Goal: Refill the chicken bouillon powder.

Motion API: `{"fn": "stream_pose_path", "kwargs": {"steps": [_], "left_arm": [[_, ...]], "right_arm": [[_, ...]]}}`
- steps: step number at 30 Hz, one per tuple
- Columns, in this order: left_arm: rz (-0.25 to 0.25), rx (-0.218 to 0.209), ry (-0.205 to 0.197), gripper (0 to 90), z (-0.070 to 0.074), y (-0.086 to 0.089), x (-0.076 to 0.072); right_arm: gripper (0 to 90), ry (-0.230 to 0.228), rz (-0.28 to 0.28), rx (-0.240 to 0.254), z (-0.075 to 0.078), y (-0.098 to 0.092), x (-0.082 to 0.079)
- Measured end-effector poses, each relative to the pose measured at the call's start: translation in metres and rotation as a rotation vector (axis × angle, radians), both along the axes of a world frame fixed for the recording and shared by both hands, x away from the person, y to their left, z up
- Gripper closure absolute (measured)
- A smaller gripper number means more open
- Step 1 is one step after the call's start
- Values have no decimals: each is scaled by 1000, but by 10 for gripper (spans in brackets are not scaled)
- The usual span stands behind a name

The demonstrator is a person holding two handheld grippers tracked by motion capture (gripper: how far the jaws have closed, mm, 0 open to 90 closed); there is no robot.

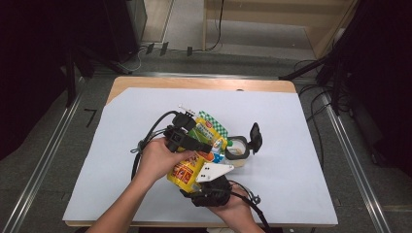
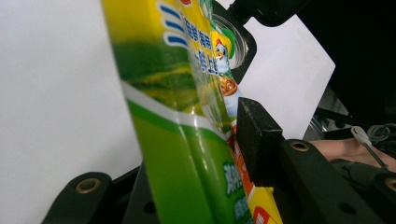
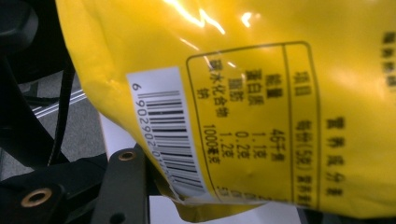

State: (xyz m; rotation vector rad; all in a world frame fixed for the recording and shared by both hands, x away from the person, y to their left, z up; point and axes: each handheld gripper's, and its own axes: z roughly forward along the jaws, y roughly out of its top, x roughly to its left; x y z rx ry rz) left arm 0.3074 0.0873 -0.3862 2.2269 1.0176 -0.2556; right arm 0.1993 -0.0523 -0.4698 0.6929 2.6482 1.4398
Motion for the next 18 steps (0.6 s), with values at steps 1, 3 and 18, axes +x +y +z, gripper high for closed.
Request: {"fn": "stream_pose_path", "kwargs": {"steps": [1,3,18], "left_arm": [[-2,1,1,708,0,0,0],[0,-2,3,708,-1,-2,1],[-14,3,27,691,-6,-9,6]], "right_arm": [[539,1,-1,1,0,0,0],[542,5,-3,3,0,0,0],[565,57,-9,43,3,-2,1]]}}
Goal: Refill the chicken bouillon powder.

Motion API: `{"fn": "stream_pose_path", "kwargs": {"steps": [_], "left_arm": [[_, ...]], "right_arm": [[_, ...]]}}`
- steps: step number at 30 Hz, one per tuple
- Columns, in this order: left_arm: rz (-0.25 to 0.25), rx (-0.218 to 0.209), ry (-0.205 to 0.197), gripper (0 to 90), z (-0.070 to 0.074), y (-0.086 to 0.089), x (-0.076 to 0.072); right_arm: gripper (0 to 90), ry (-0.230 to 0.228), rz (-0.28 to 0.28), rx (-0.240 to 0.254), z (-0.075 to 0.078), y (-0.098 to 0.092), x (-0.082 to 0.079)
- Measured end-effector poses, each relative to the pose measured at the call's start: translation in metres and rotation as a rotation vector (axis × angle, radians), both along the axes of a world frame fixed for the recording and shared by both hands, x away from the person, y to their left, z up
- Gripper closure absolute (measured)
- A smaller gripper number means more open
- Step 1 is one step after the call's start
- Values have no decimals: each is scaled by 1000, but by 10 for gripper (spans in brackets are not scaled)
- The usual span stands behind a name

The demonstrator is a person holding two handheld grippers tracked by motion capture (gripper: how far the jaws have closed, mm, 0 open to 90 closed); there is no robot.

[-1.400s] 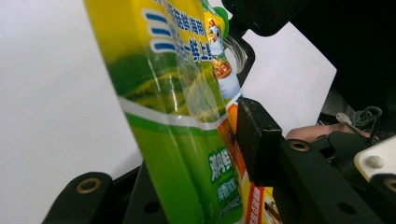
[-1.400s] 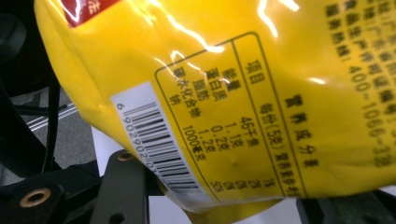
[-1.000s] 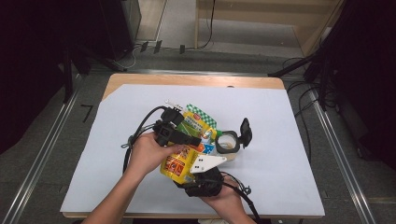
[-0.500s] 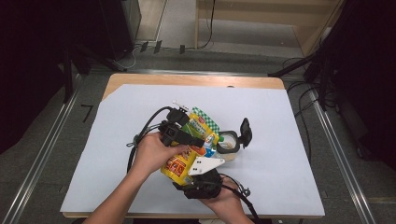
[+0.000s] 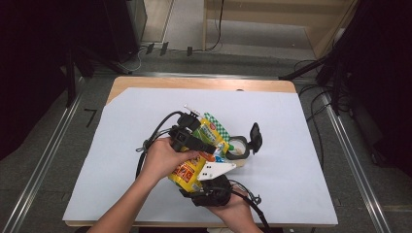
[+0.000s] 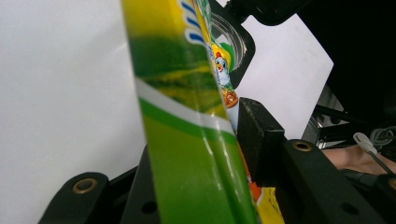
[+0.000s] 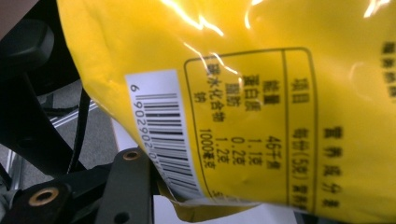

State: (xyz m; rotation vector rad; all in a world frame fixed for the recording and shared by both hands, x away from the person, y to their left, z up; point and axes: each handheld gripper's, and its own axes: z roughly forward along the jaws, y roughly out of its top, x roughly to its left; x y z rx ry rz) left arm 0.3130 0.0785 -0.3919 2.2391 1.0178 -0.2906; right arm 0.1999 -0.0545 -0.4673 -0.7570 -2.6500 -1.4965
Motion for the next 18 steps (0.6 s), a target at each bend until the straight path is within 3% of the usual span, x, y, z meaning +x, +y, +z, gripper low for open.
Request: {"fn": "stream_pose_path", "kwargs": {"steps": [8,11,14,18], "left_arm": [[17,16,17,696,1,-1,2],[25,21,21,711,2,-3,3],[35,47,33,715,3,-6,5],[30,36,56,717,5,-9,11]], "right_arm": [[539,-3,-3,-6,0,2,1],[516,-17,-7,-32,1,4,0],[521,-28,-31,-51,1,5,-1],[547,-19,-60,-48,3,5,1]]}}
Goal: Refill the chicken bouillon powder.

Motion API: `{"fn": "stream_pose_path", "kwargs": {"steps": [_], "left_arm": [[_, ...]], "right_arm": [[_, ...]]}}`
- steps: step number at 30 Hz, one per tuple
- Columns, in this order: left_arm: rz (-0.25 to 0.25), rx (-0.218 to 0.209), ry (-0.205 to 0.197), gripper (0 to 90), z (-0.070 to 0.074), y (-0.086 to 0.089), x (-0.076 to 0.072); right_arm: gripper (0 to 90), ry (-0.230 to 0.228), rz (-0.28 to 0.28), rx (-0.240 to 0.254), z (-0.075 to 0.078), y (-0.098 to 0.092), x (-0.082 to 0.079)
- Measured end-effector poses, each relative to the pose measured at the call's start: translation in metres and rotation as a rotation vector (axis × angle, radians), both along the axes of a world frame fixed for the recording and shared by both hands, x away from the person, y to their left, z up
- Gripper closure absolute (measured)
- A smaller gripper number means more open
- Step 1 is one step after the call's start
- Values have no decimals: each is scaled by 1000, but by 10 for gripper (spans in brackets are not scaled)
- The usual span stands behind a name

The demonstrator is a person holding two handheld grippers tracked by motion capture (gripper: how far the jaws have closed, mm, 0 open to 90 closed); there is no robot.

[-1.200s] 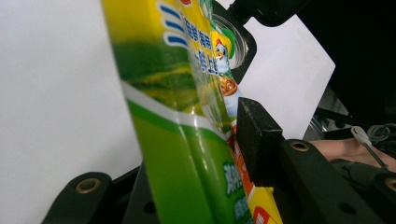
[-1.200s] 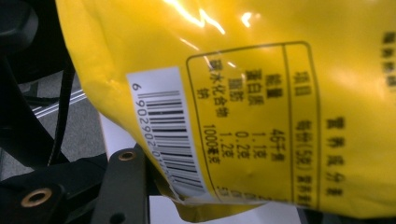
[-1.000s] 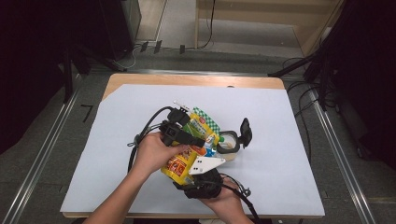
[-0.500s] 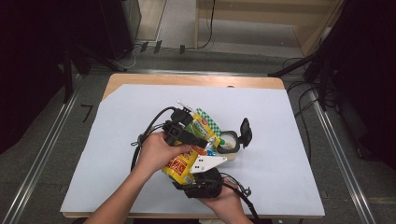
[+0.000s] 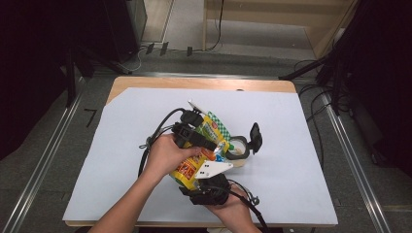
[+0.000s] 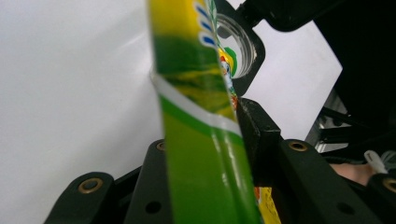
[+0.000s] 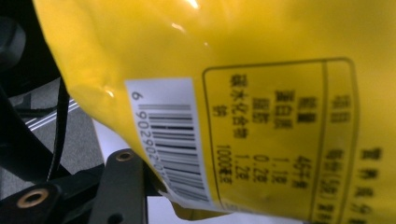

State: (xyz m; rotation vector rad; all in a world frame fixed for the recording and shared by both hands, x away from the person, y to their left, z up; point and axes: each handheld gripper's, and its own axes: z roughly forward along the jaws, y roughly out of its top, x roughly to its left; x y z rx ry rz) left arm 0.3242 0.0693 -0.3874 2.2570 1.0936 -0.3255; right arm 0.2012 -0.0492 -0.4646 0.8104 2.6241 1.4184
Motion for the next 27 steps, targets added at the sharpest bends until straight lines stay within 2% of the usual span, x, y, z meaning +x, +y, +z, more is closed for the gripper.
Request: {"fn": "stream_pose_path", "kwargs": {"steps": [2,5,7,12,16,18,22,27], "left_arm": [[-6,-15,13,713,0,-2,2],[-16,-11,19,706,0,-4,3],[-13,-23,28,672,0,-2,3],[-5,-30,28,636,2,2,0],[-18,-18,22,635,4,5,-5],[-21,-21,33,621,4,5,-7],[-27,-33,22,617,6,8,-7],[-29,-35,20,622,5,8,-8]], "right_arm": [[595,24,0,17,1,-2,1],[608,36,2,31,1,-4,2],[620,49,0,53,1,-6,3],[625,42,-3,71,2,-8,3],[626,45,-5,84,2,-8,3],[628,51,-12,92,1,-9,3],[634,84,-31,132,1,-14,7],[634,85,-34,134,1,-15,7]]}}
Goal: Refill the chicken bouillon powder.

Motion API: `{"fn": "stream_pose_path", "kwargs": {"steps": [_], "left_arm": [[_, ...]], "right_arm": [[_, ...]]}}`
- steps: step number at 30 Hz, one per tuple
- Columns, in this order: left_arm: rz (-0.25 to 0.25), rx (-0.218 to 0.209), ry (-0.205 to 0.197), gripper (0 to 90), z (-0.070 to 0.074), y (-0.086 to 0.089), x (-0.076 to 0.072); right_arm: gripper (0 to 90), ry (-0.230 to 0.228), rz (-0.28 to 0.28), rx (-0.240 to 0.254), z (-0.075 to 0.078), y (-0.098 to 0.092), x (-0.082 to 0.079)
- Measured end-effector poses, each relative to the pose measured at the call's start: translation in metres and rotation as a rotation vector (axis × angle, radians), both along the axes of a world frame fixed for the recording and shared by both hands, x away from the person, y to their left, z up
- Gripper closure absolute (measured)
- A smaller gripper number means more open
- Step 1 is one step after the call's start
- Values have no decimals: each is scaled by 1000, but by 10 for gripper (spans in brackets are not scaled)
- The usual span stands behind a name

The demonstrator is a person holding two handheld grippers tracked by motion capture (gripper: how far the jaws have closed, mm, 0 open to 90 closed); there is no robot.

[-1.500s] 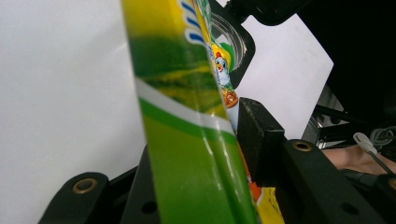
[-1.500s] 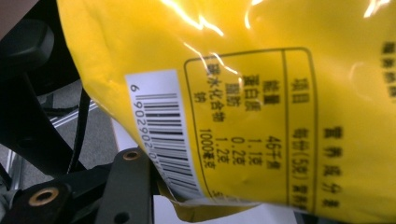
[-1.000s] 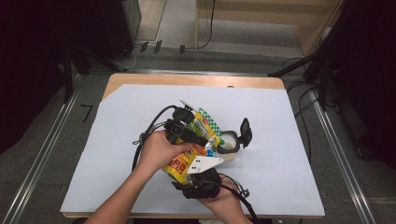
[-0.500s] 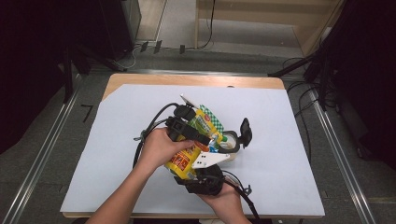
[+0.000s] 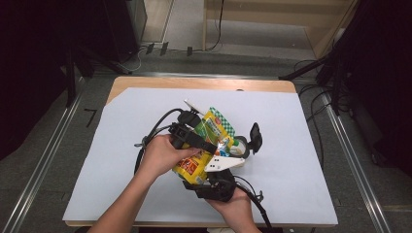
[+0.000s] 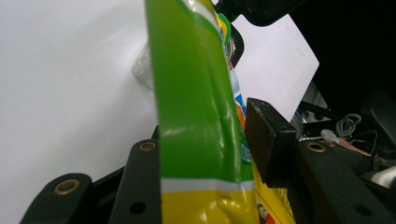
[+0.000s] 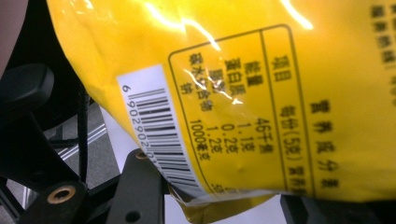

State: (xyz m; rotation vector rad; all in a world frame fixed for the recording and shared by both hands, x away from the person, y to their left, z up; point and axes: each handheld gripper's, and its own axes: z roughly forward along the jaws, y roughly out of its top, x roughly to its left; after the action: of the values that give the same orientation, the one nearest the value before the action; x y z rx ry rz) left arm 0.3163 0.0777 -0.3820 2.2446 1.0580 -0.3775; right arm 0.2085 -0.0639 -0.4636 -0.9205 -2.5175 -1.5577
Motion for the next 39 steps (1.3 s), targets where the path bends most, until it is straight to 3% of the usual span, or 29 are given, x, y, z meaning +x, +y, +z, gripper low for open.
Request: {"fn": "stream_pose_path", "kwargs": {"steps": [8,11,17,22,24,26,32,39], "left_arm": [[-9,28,-37,676,0,-5,-2],[23,48,1,683,-1,-6,1],[44,39,25,718,0,-6,5],[39,53,28,745,4,-10,9],[32,53,33,760,5,-12,10],[27,56,32,771,6,-12,11],[28,50,41,767,7,-11,14],[22,9,47,729,11,-9,17]], "right_arm": [[625,9,17,-6,0,2,0],[619,22,39,13,1,4,1],[593,-2,41,-6,5,7,0],[547,-19,63,-49,7,11,1],[578,-44,61,-85,6,15,-2],[597,-45,59,-86,6,16,-2],[614,-34,56,-54,6,15,0],[627,-9,45,14,7,10,4]]}}
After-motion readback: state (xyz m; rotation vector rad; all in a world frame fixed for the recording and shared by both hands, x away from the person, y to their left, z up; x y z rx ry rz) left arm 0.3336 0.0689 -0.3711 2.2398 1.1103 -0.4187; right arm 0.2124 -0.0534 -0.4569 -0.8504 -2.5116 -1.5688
